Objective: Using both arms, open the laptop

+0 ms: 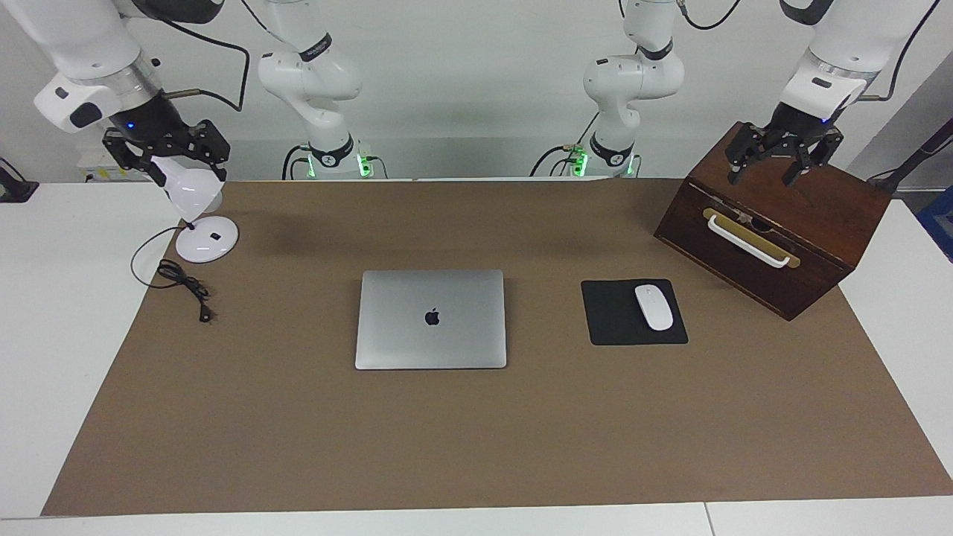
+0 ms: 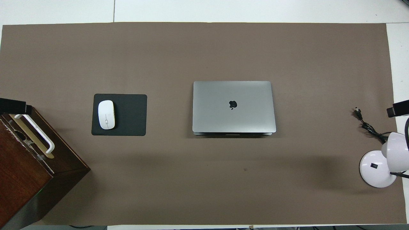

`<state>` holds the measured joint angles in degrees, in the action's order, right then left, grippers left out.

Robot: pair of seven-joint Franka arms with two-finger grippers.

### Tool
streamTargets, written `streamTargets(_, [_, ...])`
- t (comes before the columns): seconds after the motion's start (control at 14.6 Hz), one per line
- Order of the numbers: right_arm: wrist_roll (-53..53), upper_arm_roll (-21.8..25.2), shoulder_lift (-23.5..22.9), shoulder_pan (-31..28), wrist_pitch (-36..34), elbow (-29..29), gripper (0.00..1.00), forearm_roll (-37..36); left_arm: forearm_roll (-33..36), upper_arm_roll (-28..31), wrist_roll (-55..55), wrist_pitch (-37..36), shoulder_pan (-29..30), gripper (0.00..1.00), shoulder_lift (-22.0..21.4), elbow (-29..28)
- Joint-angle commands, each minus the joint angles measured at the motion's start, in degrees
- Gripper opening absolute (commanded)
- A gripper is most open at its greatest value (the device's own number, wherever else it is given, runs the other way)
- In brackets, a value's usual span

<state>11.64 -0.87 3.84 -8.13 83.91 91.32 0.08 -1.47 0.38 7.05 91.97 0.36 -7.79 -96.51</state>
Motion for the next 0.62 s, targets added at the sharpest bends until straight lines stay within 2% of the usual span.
streamTargets(0.0, [1.37,-0.19,1.26,-1.01,1.17,1.58,1.0,0.45,1.03,-0.12,-0.55,1.02,-0.36,1.0,-1.27,-1.49])
streamTargets(0.55, [0.58,-0.19,2.13,-0.84,1.25,4.21,1.0,0.71,1.03,-0.03,-0.55,1.11,-0.27,1.0,-1.27,-1.49])
